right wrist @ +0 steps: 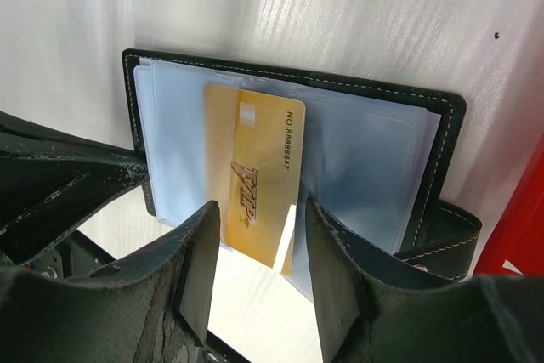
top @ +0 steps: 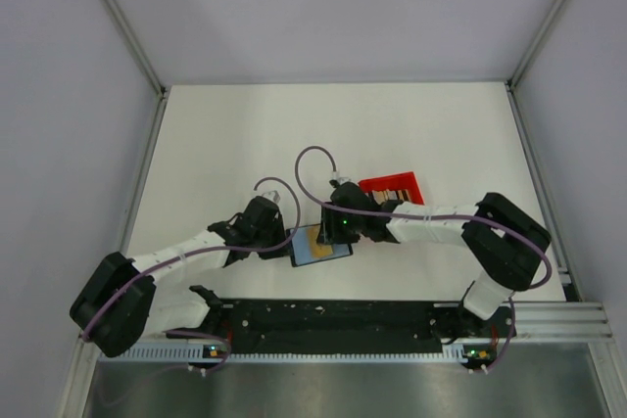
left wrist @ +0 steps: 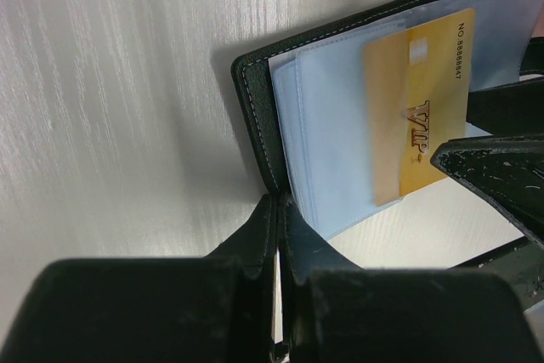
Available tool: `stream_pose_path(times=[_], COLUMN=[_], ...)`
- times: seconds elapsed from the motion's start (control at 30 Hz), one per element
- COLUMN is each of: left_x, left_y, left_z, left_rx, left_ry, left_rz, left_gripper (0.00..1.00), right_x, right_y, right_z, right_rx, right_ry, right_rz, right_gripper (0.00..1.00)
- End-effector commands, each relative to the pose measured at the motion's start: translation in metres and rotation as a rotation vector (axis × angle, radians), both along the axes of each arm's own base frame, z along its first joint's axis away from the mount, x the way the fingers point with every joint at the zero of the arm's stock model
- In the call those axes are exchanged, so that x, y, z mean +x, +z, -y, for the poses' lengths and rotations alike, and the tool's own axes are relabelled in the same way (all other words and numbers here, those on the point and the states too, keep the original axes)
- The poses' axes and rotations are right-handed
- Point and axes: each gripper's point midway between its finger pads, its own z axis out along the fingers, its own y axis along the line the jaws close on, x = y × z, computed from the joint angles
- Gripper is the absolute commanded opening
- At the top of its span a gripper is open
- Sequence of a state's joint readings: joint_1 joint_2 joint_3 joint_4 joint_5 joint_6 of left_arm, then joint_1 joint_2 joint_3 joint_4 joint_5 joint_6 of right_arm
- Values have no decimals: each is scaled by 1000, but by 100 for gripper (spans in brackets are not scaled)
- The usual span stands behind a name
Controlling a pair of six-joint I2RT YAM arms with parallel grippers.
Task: Put the credit cards into the card holder
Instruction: Insert the credit card into the card holder.
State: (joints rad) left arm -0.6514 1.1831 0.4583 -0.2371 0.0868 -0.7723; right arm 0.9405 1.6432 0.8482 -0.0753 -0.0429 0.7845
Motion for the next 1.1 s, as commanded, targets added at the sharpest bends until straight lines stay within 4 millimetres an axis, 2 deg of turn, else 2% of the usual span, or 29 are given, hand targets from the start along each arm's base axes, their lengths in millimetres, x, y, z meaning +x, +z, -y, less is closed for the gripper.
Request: stream_pose_path(times=[0.0,0.17,0.23,0.37,0.63,0.8,0.83,0.93,1.07], left_x=[2,2,2,2,1,2,2,2,2], left_y=[1,1,1,1,1,2,2,3,3], left_z=[2,3,4,4,5,5,6,6,6], left_rx=[-9,-11,-15,-20,-22,-25,-26,-30,-28], left_ry=[-4,-6,-7,-6,-9,-9,-9,-7,-4], left_rz=[13,15,14,14,10,11,13,13,13], left_gripper=[0,0,0,0,0,0,0,0,0], right_x=[-6,-19,-24,-31,-27,-31,-33,-34,-29], right_y=[-5,3,4,4,25,34,33,29,18], right_z=[-1,-24,-31,-42,-59,-70,-72,-74,-61], right_rx=[-49,7,14,61,161,235,242,247,158], right_ry=[44,130,141,157,183,215,219,221,181], right_rz=[-10,-19,-30,-72,-28,-36,-45,-61,-59], right_gripper=[44,41,37,37,38,30,26,25,24])
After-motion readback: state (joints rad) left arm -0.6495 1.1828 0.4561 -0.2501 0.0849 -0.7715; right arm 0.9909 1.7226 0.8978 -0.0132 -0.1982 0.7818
